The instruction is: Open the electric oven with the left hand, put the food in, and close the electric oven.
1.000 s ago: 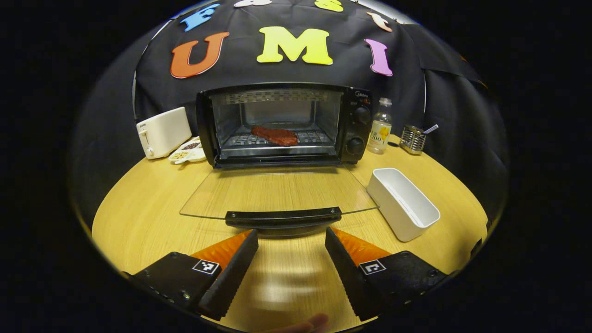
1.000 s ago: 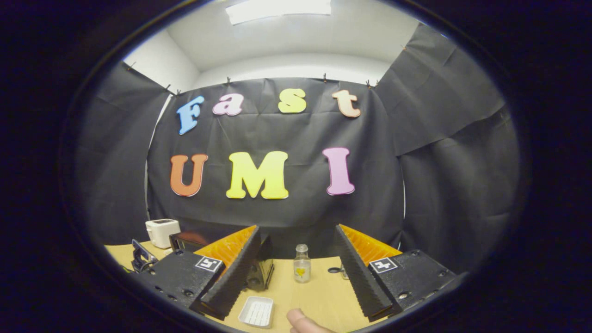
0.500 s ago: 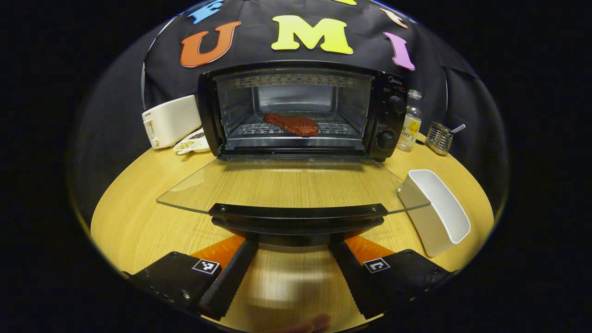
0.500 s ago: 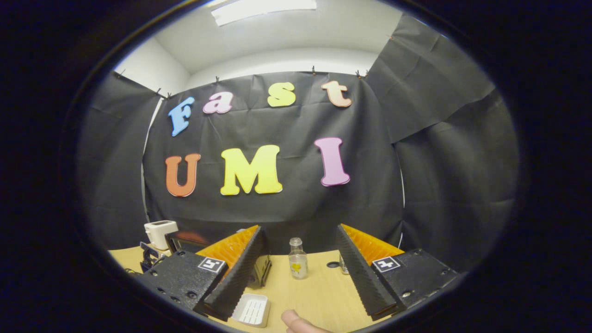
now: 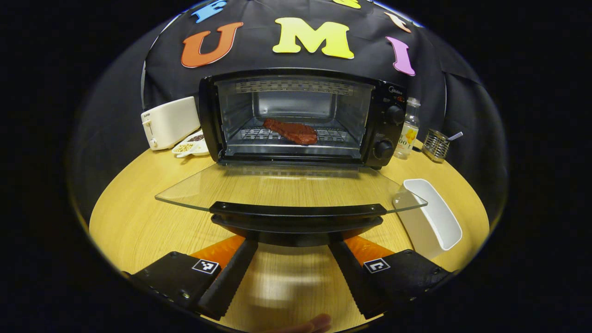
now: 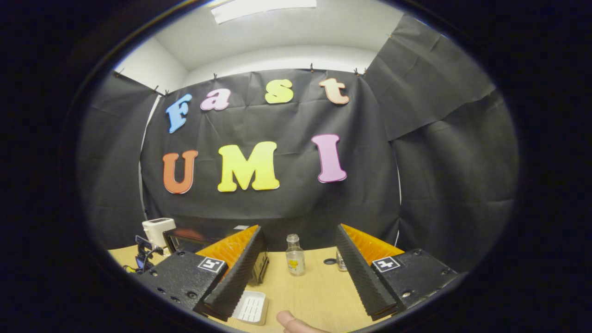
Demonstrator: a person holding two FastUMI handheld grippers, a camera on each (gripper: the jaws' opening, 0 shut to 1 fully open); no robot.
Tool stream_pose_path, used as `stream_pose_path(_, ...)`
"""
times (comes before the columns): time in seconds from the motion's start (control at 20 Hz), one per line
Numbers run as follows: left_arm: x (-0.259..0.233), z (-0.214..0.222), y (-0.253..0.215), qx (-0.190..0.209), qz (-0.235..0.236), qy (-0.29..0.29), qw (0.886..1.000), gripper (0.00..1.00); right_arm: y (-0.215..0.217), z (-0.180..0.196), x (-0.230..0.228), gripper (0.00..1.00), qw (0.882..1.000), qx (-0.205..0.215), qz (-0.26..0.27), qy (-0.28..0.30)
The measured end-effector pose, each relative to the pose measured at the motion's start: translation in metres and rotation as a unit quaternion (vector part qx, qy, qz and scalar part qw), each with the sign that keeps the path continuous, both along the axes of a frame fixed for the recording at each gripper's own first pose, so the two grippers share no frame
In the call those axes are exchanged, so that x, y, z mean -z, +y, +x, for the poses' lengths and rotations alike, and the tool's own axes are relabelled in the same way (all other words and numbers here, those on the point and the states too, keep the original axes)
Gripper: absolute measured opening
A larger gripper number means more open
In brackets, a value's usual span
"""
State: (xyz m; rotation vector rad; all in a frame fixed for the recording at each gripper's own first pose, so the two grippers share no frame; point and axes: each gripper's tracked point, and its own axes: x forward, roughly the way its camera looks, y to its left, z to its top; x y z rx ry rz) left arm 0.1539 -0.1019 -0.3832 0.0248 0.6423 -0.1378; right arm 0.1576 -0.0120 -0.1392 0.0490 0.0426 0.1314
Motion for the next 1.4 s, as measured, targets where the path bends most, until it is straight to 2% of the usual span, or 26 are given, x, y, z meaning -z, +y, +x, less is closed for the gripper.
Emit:
stream_pose_path(0.1, -0.007, 0.002, -0.001, 0.004, 0.001, -0.008, 1.000, 0.98, 0.000, -0.003, -0.002, 0.97, 1.000, 0.002, -0.003, 0.000)
stream_pose_path(0.2, -0.013, 0.007, 0.000, 0.005, 0.000, -0.014, 1.000, 0.98, -0.001, -0.006, -0.003, 1.00, 1.000, 0.006, -0.007, 0.000)
stream_pose_path(0.55, -0.042, 0.034, 0.001, 0.022, 0.010, -0.050, 0.998, 0.98, -0.006, -0.017, -0.009, 1.00, 1.000, 0.018, -0.022, 0.001)
stream_pose_path(0.6, -0.049, 0.039, 0.001, 0.024, 0.010, -0.057, 0.998, 0.98, -0.007, -0.019, -0.010, 0.97, 1.000, 0.018, -0.022, 0.002)
stream_pose_path(0.7, -0.059, 0.047, -0.001, 0.027, 0.007, -0.066, 0.997, 0.97, -0.008, -0.025, -0.009, 1.00, 1.000, 0.019, -0.023, 0.008)
stream_pose_path(0.8, -0.069, 0.058, -0.003, 0.033, 0.003, -0.075, 0.997, 0.97, -0.007, -0.030, -0.012, 0.97, 0.999, 0.019, -0.025, 0.007)
stream_pose_path(0.85, -0.072, 0.063, -0.005, 0.036, 0.001, -0.079, 0.996, 0.98, -0.008, -0.034, -0.014, 1.00, 0.999, 0.020, -0.026, 0.005)
stream_pose_path(0.9, -0.076, 0.068, -0.004, 0.036, 0.000, -0.081, 0.996, 0.98, -0.009, -0.037, -0.017, 0.97, 0.999, 0.022, -0.027, 0.003)
stream_pose_path(1.0, -0.086, 0.078, -0.005, 0.032, -0.004, -0.087, 0.996, 0.97, -0.009, -0.041, -0.016, 1.00, 0.999, 0.026, -0.028, 0.005)
stream_pose_path(1.15, -0.103, 0.092, -0.003, 0.027, 0.001, -0.100, 0.995, 0.97, -0.002, -0.054, -0.012, 0.97, 0.999, 0.015, -0.022, 0.022)
stream_pose_path(1.4, -0.149, 0.078, 0.000, 0.018, -0.007, -0.139, 0.990, 0.98, -0.002, -0.074, -0.010, 1.00, 1.000, 0.006, -0.011, 0.029)
